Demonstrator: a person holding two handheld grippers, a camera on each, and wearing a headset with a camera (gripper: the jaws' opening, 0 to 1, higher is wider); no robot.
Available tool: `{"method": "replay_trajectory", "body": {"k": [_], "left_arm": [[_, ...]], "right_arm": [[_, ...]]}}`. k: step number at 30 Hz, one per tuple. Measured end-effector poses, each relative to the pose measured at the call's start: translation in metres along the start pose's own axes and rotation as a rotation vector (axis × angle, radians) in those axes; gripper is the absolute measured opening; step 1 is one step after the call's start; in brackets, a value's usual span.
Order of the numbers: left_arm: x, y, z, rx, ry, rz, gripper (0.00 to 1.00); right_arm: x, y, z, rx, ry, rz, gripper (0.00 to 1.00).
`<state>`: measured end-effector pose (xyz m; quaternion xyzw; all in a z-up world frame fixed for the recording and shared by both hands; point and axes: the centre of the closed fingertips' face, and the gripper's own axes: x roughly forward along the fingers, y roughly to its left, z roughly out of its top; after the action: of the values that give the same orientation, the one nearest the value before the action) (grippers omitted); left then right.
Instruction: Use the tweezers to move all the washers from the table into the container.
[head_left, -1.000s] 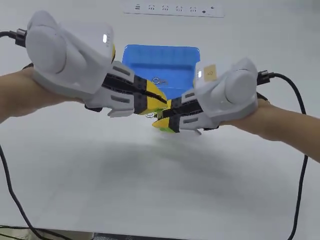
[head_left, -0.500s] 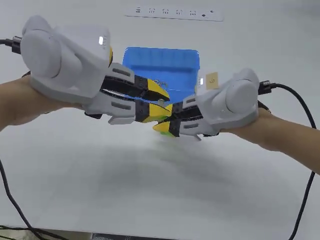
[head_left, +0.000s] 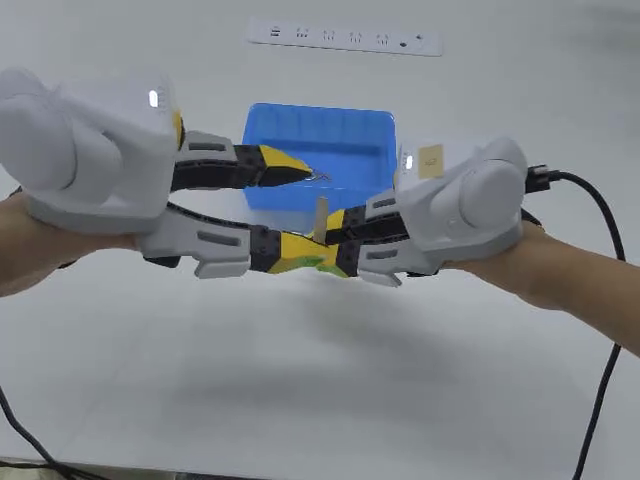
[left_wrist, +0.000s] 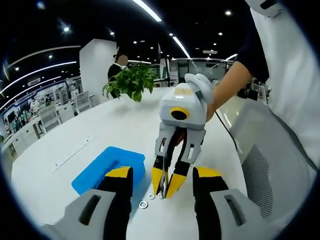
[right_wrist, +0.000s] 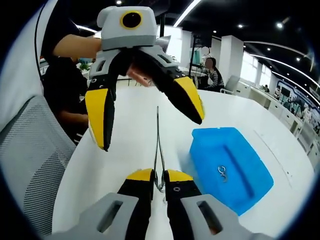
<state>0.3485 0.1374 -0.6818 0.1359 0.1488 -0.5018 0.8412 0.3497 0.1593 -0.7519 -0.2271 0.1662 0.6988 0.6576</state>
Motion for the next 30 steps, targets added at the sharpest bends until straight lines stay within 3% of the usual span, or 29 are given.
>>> {"method": "replay_trajectory", "body": {"k": [5,11,24,30], "left_arm": [[-0.011,-0.002,0.009,-0.027,-0.044,0.033,0.69],[-0.021,0.003,0.004,-0.089,-0.065,0.123,0.85],[-0.024,-0.004,0.000,-0.146,-0.092,0.165,0.91],[-0.031,-0.001,-0.007,-0.170,-0.090,0.182,0.98]], "right_arm": [[-0.009,-0.005,0.010,-0.002,-0.018,-0.012,0.10],[-0.022,-0.011,0.022,-0.018,-0.026,-0.032,0.10],[-0.038,-0.020,0.048,-0.085,-0.036,-0.023,0.10],[-0.041,-0.038,0.054,-0.092,-0.045,-0.041,0.10]]}}
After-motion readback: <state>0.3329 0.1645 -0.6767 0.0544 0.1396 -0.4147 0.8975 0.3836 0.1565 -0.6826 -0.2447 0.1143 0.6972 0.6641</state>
